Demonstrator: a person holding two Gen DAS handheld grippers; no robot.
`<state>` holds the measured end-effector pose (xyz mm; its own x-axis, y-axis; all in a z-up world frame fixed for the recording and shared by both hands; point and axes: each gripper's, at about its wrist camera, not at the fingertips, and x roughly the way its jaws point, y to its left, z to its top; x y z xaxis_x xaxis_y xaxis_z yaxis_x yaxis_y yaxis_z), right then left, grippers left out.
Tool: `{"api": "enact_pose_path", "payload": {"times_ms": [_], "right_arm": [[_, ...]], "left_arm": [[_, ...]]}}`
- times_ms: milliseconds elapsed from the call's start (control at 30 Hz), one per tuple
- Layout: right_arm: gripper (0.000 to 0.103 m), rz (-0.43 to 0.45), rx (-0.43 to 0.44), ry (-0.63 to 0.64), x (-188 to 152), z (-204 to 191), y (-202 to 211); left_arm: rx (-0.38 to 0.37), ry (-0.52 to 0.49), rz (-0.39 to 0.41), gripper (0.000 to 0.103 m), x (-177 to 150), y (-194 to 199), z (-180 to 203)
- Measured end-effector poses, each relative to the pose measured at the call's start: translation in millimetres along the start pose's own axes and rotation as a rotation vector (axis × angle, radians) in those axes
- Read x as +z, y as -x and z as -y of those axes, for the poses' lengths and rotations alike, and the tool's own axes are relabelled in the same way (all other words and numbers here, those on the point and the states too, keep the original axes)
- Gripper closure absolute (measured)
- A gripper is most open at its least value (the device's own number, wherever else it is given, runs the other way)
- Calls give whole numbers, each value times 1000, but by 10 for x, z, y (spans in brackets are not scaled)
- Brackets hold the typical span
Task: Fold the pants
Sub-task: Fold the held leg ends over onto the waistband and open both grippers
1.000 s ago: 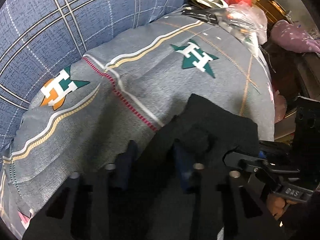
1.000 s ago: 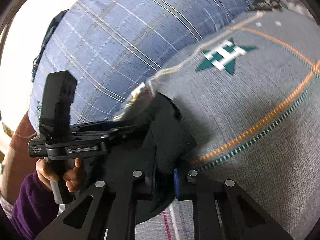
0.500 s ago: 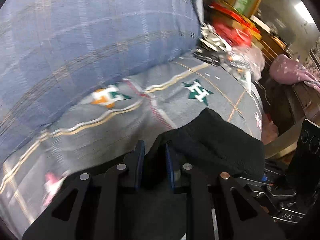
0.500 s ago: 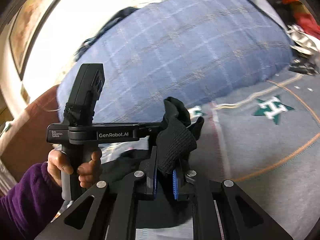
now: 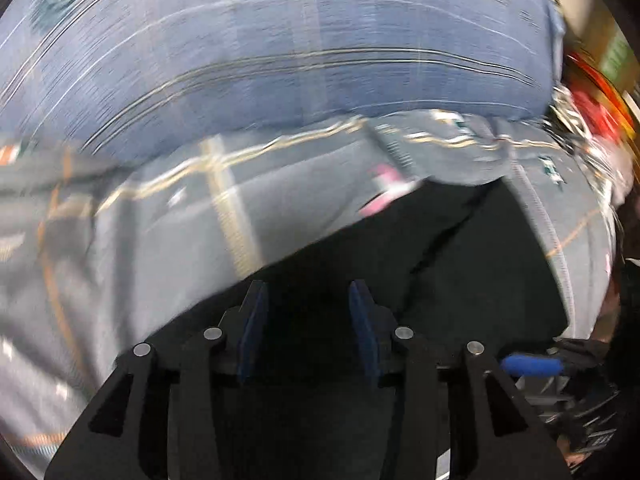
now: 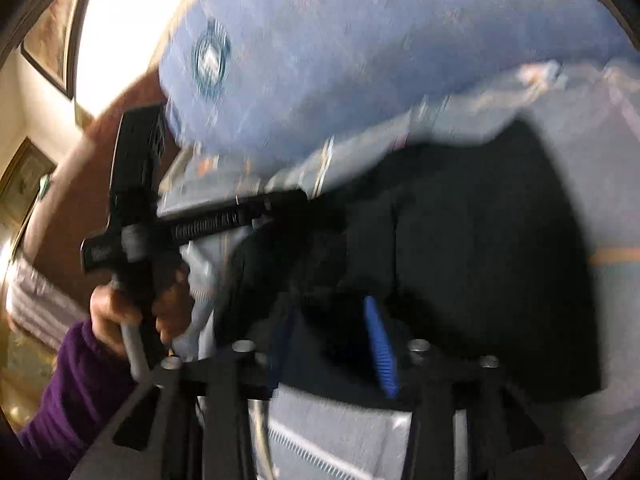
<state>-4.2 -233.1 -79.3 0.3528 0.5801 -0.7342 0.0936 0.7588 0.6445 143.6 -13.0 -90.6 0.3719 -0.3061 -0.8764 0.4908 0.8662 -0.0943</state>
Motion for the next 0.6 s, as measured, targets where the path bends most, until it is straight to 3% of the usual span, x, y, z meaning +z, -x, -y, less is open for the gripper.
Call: {"api": "enact_pose_path", "payload": {"times_ms": [133,167,233,333,433,533,600], "right_arm": [[62,187,-157,132,-44,-91,396],[62,224,-201,138,-45,-80,459],[62,278,-374,159,-29,-19,523],[68,230,-496,157,8,107,399],[70,162,-536,136,33,200,279],[70,75,-577,141,-33,311,114],[70,72,-590,182,-50,291,94]], "left_arm": [[-12,6,48,62,-186,128,109],[-16,0,69,57,-212,164,174],[-36,-21,105,48,-234,210,353],[-46,-58,120,43,-208,173,668],[-1,-63,92,37,-187,24,816],[65,-75,-25,37,-237,-327,877],[71,-56,-5,37,-273,-334,870]]}}
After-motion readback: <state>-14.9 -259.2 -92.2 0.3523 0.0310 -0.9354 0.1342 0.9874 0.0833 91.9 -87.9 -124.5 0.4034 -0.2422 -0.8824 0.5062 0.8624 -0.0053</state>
